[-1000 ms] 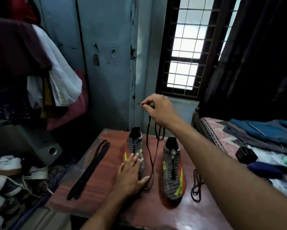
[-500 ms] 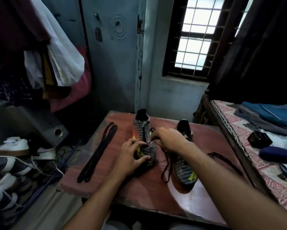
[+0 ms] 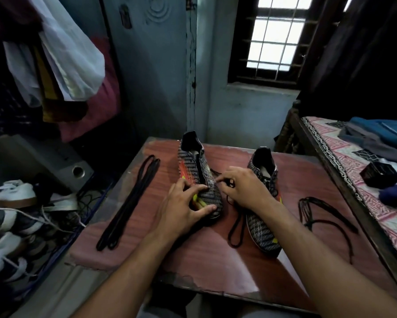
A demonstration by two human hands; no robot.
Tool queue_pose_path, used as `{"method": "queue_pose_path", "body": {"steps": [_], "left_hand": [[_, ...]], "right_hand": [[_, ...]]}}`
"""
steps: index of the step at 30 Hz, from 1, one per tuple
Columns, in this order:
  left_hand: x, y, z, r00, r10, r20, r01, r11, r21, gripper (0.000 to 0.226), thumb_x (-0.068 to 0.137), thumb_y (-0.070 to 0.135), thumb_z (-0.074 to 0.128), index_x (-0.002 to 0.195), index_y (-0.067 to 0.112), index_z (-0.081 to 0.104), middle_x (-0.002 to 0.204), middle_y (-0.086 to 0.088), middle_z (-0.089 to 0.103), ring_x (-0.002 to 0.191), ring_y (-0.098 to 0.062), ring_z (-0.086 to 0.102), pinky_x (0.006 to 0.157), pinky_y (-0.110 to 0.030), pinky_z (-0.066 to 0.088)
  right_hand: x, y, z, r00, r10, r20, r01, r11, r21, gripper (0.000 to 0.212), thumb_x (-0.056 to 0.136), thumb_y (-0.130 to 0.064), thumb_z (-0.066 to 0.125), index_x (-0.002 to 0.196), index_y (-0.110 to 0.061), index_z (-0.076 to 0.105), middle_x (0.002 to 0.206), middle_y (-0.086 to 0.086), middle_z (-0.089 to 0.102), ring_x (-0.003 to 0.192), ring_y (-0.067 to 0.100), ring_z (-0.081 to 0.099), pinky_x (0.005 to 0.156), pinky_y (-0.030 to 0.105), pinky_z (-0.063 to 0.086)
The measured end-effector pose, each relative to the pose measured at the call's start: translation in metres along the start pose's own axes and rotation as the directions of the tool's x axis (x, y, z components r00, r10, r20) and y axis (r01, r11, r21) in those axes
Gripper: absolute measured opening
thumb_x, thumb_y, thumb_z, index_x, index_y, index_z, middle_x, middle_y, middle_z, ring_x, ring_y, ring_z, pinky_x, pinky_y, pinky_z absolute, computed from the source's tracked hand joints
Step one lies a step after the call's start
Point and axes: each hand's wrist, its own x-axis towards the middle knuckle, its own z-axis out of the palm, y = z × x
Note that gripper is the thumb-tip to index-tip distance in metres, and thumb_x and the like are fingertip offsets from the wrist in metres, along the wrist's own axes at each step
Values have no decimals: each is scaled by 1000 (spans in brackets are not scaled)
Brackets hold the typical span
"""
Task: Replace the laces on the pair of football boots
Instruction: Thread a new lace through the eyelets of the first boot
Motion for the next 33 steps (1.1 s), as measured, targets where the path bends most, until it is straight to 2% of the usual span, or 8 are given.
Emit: {"method": "queue_pose_path", "body": {"steps": [5, 8, 13, 19, 22, 27, 30, 33], "left_hand": [[6, 0, 2, 998, -57, 37, 55, 998, 39, 84, 67, 87, 54, 133, 36, 67, 116, 3, 51, 107, -19, 49, 97, -41, 50], [4, 0, 1, 999, -22, 40, 20, 998, 53, 81, 70, 84, 56, 134, 35, 66, 119, 4, 48, 109, -15, 46, 96, -36, 49], [1, 1, -4, 999, -2, 41, 1, 1000, 28, 78, 71, 82, 58, 131, 33, 68, 113, 10, 43, 107, -11, 44, 94, -35, 50], [2, 1, -3, 999, 25, 42, -27, 999, 29, 75, 72, 80, 57, 126, 29, 69, 114, 5, 50, 105, -13, 46, 91, -37, 51], [4, 1, -3, 998, 18, 54, -20, 999, 39, 77, 73, 80, 57, 129, 29, 68, 116, 6, 50, 107, -13, 47, 91, -38, 51], [2, 3, 1, 990, 132, 52, -141, 965, 219, 70, 81, 73, 57, 131, 25, 65, 121, 2, 50, 106, -19, 52, 84, -39, 51], [1, 2, 1, 988, 153, 34, -157, 959, 235, 68, 83, 72, 56, 130, 23, 65, 121, 0, 50, 105, -20, 53, 83, -39, 51], [0, 2, 1, 988, 153, 23, -155, 965, 212, 68, 83, 71, 56, 130, 23, 65, 120, 0, 51, 106, -20, 54, 85, -39, 51]], "right_hand": [[-5, 17, -3, 994, -74, 78, 76, 997, -17, 19, 92, -19, 71, 109, -19, 79, 86, -14, 55, 79, 7, 56, 78, 29, 50], [-10, 24, -7, 988, -92, 125, 99, 994, -49, 20, 94, -19, 69, 112, -16, 79, 89, -4, 63, 80, 17, 63, 80, 38, 55], [-6, 8, -11, 995, -80, 63, 80, 997, 7, 21, 98, -24, 68, 116, -19, 78, 95, -3, 62, 85, 12, 59, 80, 26, 49], [-10, -4, 12, 993, -110, -33, 110, 994, -1, 16, 93, -16, 71, 107, -12, 77, 96, -4, 58, 82, 15, 62, 77, 33, 55], [-12, -4, 14, 987, -142, -73, 141, 990, -19, 14, 92, -14, 72, 104, -11, 76, 96, -4, 58, 78, 14, 62, 74, 30, 55], [-10, -7, 12, 978, -198, -61, 194, 979, -70, 11, 91, -9, 67, 100, -7, 74, 97, 0, 60, 75, 14, 61, 71, 30, 56], [-5, -9, 10, 980, -192, -45, 189, 980, -59, 12, 92, -11, 66, 99, -9, 75, 97, -1, 61, 74, 9, 56, 74, 32, 55], [-6, -13, 15, 987, -142, -74, 139, 989, -47, 14, 92, -10, 66, 101, -9, 76, 99, 0, 62, 81, 18, 64, 78, 37, 56]]}}
